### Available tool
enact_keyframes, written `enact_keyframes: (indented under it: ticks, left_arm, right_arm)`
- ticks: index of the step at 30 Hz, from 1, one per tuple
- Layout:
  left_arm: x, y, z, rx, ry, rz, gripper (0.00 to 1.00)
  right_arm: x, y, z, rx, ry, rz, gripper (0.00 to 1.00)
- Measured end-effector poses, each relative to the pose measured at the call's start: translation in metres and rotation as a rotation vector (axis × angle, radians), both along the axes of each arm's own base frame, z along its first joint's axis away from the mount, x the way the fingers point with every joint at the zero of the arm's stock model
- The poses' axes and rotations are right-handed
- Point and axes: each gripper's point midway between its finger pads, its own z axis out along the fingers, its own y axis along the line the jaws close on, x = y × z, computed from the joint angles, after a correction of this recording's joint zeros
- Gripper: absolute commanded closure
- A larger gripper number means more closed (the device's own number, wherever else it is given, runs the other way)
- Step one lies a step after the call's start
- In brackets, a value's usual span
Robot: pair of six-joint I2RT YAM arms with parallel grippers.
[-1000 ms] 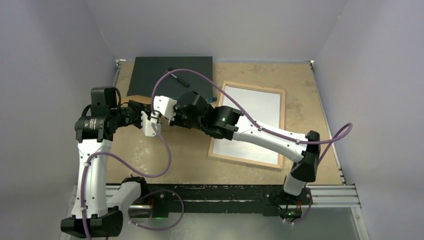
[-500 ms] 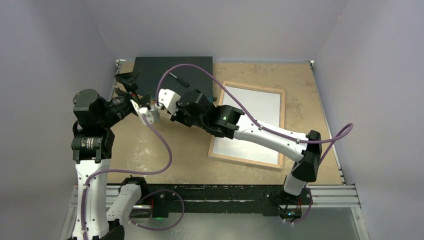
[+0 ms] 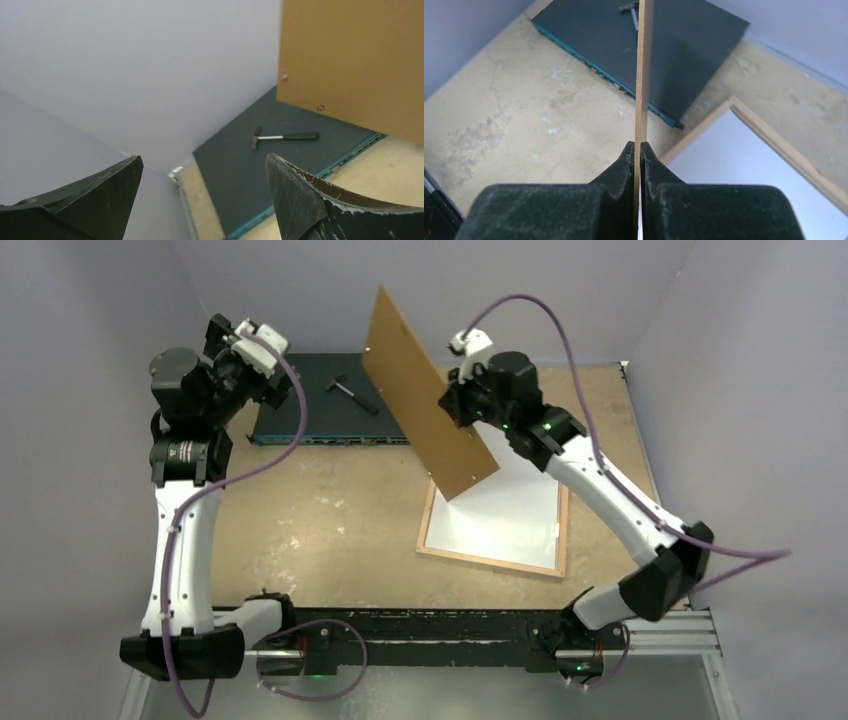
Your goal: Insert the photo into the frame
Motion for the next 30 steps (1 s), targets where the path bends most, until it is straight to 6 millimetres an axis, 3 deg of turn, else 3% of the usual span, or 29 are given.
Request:
enact_keyframes:
  ticks: [4,10,13,20,24,30]
  left_arm:
    - [0.019,0.006,-0.023,-0.176,0.142,0.072,0.07]
    - [0.011,-0.007,-0.052,-0.393,0.322,0.073,0.04]
    - [0.005,-0.01,-0.076,-0.483,0.44,0.042,0.04]
    - [-0.003,0.031,-0.124,-0.733,0.659,0.04,0.06]
    - [-0.019,0.009,-0.124,-0.806,0.732,-0.095,0.06]
    - [-0.032,-0.014,-0.116,-0.882,0.772,-0.261,0.06]
  right_arm:
    - [-0.014,-0.037,0.0,0.128,0.034,-0.051,1.0]
    - [-0.048,-0.032,0.029,0.404,0.048,0.043,1.0]
    - [-0.057,-0.032,0.045,0.522,0.043,0.077,1.0]
    - [-0.056,-0.05,0.067,0.758,0.044,0.071,1.0]
    - [-0.055,-0.053,0.074,0.906,0.072,0.1,1.0]
    - [-0.06,-0.041,0.085,1.061,0.125,0.227,1.0]
